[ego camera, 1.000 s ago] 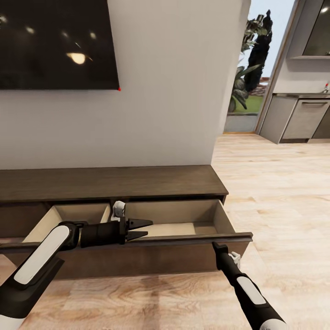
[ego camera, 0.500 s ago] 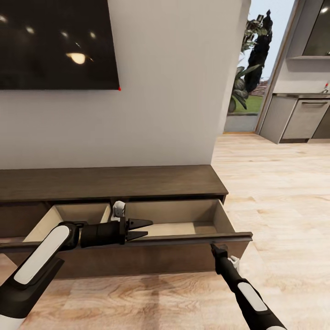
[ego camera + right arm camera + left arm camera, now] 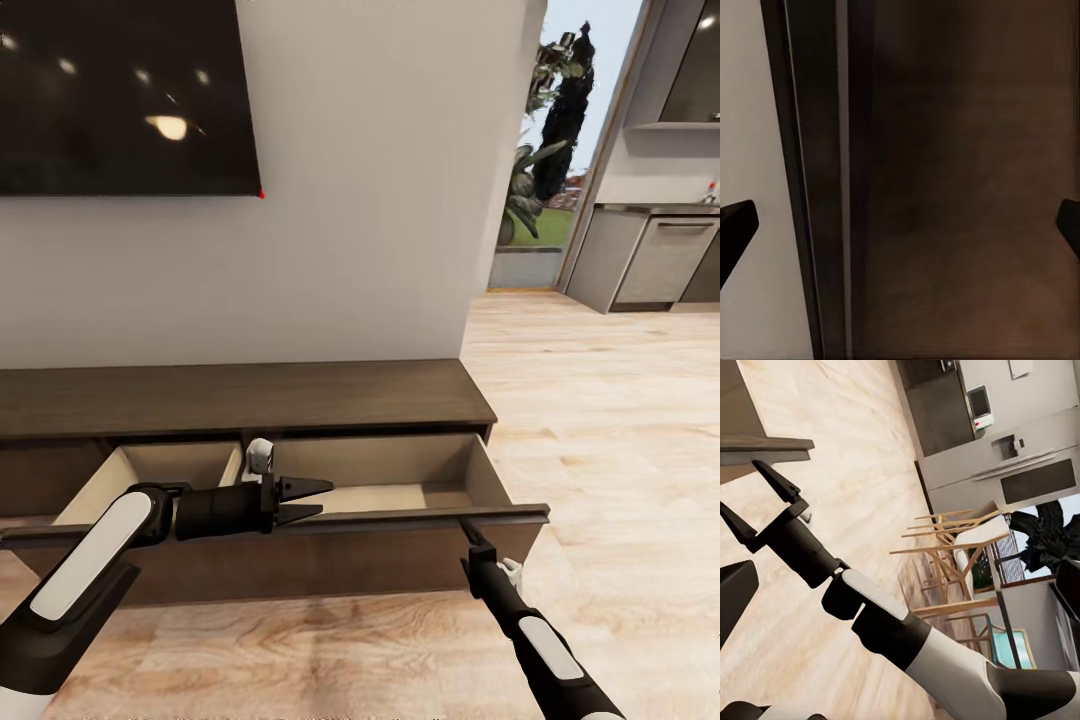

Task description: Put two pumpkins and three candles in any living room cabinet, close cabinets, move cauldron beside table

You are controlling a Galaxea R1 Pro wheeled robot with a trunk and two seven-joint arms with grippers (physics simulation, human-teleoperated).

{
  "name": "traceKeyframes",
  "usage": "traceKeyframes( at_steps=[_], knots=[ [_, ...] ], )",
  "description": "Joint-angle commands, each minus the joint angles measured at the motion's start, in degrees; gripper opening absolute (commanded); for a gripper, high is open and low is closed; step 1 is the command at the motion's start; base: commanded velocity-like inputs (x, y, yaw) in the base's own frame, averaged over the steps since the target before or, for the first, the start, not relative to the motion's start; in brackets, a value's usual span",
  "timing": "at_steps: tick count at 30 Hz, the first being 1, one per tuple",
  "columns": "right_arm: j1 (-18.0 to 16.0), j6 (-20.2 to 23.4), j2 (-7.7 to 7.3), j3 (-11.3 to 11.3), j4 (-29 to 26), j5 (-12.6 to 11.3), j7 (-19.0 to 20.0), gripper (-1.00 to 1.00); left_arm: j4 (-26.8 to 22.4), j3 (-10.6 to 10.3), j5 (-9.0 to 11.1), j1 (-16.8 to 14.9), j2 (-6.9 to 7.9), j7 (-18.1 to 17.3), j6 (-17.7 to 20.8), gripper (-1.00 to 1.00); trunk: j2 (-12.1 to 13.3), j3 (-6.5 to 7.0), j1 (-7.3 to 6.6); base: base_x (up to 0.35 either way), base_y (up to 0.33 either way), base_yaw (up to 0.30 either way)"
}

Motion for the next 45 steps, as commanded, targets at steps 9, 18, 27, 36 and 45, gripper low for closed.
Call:
traceKeyframes(
  at_steps=[9, 18, 27, 36, 45],
  knots=[
    [0.0, 0.6, -0.05, -0.2, 0.0, -0.6, 0.1, 1.00, 0.0, -0.1, 0.2, 0.0, 0.04, 0.1, 0.1, 1.00, 0.0, -0.05, -0.02, -0.127, 0.000, 0.000],
    [0.0, 0.6, -0.07, -0.2, 0.0, -0.5, 0.1, 1.00, 0.0, -0.1, 0.2, 0.0, 0.04, 0.1, 0.1, 1.00, 0.0, -0.05, -0.02, -0.123, 0.000, 0.000],
    [0.0, 0.6, -0.14, 0.0, -0.1, -0.5, 0.1, 1.00, 0.0, -0.1, 0.2, 0.0, 0.07, 0.1, 0.1, 1.00, 0.0, -0.05, -0.02, -0.064, 0.000, 0.000],
    [0.1, 0.8, -0.14, 0.0, -0.1, -0.5, 0.2, 1.00, 0.0, -0.3, 0.2, 0.0, 0.12, 0.0, 0.1, 1.00, 0.0, -0.05, -0.02, -0.006, 0.000, 0.000],
    [0.1, 0.9, -0.14, 0.0, -0.1, -0.6, 0.3, 1.00, 0.0, -0.4, 0.2, 0.0, 0.13, 0.0, 0.1, 1.00, 0.0, -0.05, -0.02, -0.190, 0.000, 0.000]
  ],
)
